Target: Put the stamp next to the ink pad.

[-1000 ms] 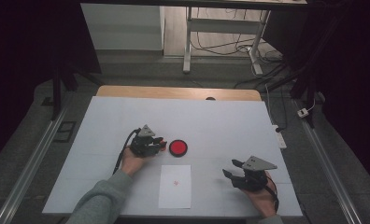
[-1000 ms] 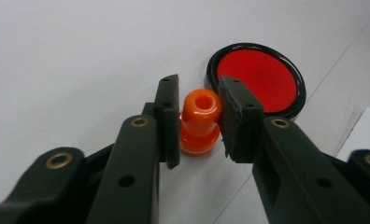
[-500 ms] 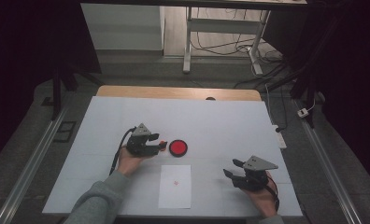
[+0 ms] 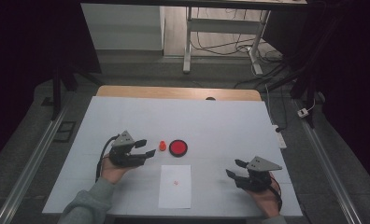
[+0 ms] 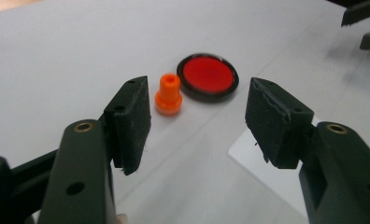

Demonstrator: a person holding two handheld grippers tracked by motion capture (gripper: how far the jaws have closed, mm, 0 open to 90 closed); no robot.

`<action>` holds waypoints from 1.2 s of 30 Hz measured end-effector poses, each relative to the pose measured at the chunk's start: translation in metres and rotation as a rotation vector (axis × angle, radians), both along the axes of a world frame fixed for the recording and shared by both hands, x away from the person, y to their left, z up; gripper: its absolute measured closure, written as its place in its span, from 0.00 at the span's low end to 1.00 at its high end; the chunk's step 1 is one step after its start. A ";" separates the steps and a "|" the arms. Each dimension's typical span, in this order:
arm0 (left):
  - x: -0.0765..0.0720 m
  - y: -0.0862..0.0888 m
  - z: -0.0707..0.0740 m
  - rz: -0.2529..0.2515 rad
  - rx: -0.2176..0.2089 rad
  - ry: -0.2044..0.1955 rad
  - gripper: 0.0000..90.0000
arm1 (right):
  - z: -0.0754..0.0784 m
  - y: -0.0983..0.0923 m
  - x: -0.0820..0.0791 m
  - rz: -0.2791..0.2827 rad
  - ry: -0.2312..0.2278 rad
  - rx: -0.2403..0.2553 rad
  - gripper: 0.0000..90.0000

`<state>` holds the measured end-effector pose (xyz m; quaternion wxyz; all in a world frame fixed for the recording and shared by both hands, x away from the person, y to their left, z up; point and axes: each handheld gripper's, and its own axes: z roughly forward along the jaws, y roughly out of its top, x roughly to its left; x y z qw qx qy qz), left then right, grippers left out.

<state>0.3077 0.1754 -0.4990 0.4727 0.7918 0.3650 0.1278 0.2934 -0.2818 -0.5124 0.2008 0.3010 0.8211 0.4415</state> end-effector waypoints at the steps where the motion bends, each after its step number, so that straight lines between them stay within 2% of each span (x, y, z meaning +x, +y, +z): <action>1: -0.003 0.003 0.000 0.004 0.003 0.000 0.45 | 0.000 0.000 0.000 0.001 -0.001 0.002 0.47; 10: -0.037 0.029 -0.011 0.021 0.011 0.041 0.45 | 0.000 -0.006 -0.003 0.018 -0.010 0.000 0.47; 16: -0.061 0.047 -0.016 0.036 -0.009 0.064 0.44 | 0.002 -0.007 -0.008 0.026 -0.031 -0.004 0.48; 20: -0.074 0.055 -0.021 0.048 0.015 0.068 0.43 | 0.001 -0.008 -0.009 0.034 -0.032 -0.006 0.48; 23: -0.077 0.058 -0.025 0.056 0.032 0.077 0.42 | 0.001 -0.008 -0.008 0.034 -0.031 -0.003 0.48; 30: -0.073 0.058 -0.025 0.059 0.026 0.075 0.42 | 0.001 -0.012 -0.008 0.015 -0.040 -0.025 0.48; 36: -0.071 0.058 -0.024 0.061 0.024 0.074 0.41 | 0.001 -0.012 -0.007 0.022 -0.045 -0.023 0.48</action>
